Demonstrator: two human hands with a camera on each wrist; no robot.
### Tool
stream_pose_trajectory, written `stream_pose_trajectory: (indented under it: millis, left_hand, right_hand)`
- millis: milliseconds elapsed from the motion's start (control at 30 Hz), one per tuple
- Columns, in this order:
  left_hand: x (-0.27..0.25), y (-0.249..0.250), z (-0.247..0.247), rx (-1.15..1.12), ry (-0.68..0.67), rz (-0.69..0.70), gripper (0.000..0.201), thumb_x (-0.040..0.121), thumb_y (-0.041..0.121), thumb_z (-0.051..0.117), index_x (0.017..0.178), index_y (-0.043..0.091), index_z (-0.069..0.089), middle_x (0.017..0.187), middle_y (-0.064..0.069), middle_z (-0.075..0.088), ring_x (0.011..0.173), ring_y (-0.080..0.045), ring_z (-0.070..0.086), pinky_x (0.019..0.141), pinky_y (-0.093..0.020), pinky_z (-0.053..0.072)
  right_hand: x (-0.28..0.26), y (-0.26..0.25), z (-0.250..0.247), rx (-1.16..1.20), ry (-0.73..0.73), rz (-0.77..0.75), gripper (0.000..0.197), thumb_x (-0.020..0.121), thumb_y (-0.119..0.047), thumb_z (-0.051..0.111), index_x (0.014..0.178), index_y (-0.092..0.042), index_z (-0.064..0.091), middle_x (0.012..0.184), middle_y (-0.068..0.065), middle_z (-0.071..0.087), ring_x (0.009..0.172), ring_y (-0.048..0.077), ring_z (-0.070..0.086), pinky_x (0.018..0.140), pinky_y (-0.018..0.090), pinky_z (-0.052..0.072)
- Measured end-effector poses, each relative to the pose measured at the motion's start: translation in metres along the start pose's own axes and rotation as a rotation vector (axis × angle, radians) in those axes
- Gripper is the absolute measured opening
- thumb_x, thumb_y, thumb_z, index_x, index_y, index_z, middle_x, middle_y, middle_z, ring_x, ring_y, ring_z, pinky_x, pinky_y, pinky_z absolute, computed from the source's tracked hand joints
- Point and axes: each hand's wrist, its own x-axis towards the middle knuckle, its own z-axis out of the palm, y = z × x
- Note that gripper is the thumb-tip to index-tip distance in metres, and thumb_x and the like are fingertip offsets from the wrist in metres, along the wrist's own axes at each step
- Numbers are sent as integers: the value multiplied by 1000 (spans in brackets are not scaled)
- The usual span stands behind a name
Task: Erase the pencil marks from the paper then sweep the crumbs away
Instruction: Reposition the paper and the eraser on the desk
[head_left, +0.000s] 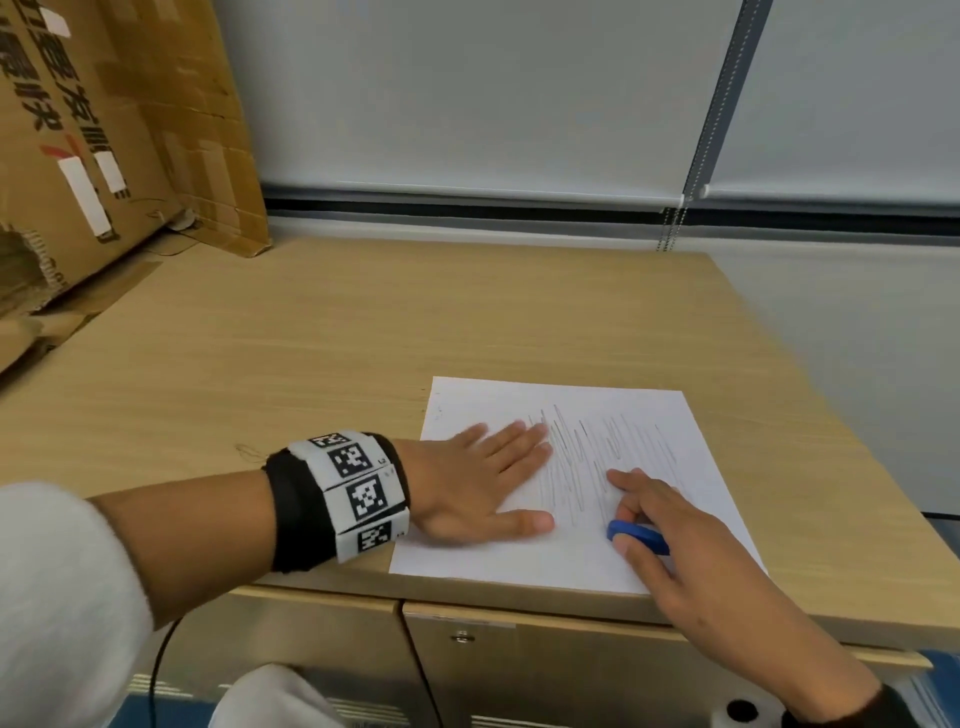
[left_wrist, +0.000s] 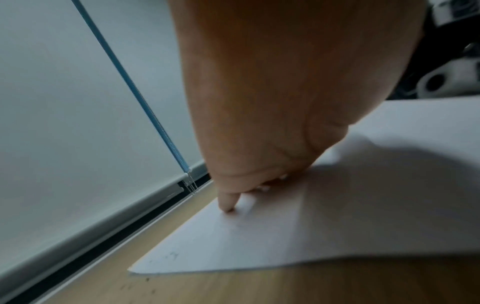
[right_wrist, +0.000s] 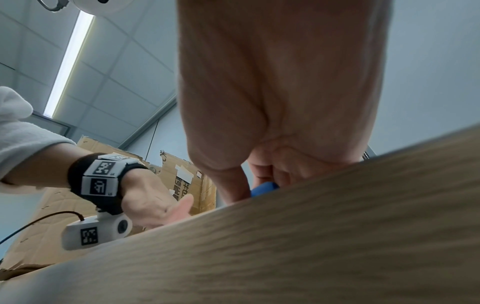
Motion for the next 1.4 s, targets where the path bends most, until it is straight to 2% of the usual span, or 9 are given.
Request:
stream_pose_trajectory:
  millis: [200,300,400,533,667,767,933,1133,1400]
  left_hand:
    - [-12,-40,-9,-79,-39,-414,89,88,71,0,149,11,-24,156,-5,-31,146,-18,-21,121,-42,-1]
    - [-20,-29,-13,-62,38,-294,83,92,66,4,148,13,-24,155,-3,-31,145,-16,-22,121,-38,-4]
    - [-23,-12,-2,-15,-35,-127,79,92,66,5,147,19,-28,152,3,-35,144,-13,-25,121,-38,-6]
    - [-17,-33,-10,-60,-17,-392,87,95,66,15,151,9,-19,158,-6,-26,148,-20,-14,121,-40,3]
    - [-8,-40,-25,-135,45,-323,99,88,72,38,155,17,-11,162,-1,-16,150,-20,3,120,-40,16]
    - [0,-41,-28,-66,46,-341,105,83,75,46,156,17,-2,163,-1,-6,149,-22,8,118,-42,20]
    - [3,-44,-30,-14,117,-320,108,74,79,54,154,17,17,162,3,11,142,-23,25,111,-45,33]
    - [6,-45,-31,11,137,-332,105,69,81,58,148,18,29,155,2,31,127,-23,40,97,-41,43]
    - [4,-45,-27,-46,160,-328,109,67,80,62,151,21,24,157,4,28,132,-22,33,99,-38,39]
  right_hand:
    - [0,3,1,-20,-11,-32,45,96,-32,48,139,-31,35,106,-28,47,111,0,49,108,23,37]
    - [0,3,0,-24,-9,-28,44,96,-33,49,138,-34,35,108,-26,47,109,2,50,101,19,42]
    - [0,3,-1,-22,-7,-26,31,96,-33,50,126,-33,43,118,-22,49,109,4,51,95,18,46]
    - [2,1,-3,-71,-31,-26,44,96,-35,49,138,-32,36,114,-23,49,108,3,51,97,15,42]
    - [5,-1,-8,-100,-48,-37,45,97,-34,49,140,-30,36,108,-24,48,101,1,51,86,8,37]
    - [7,-2,-13,-124,-73,-51,43,97,-33,49,138,-30,38,109,-23,50,99,3,52,86,11,40]
    - [23,-27,-44,-272,-96,-109,6,94,-36,53,100,-35,51,103,-15,51,88,8,51,80,25,45]
    - [102,-64,-65,-251,-75,-292,7,90,-26,63,93,-21,63,90,-8,60,78,6,53,71,25,46]
    - [187,-55,-20,-392,-246,-325,8,88,-16,59,91,-10,64,95,5,60,83,20,54,72,32,47]
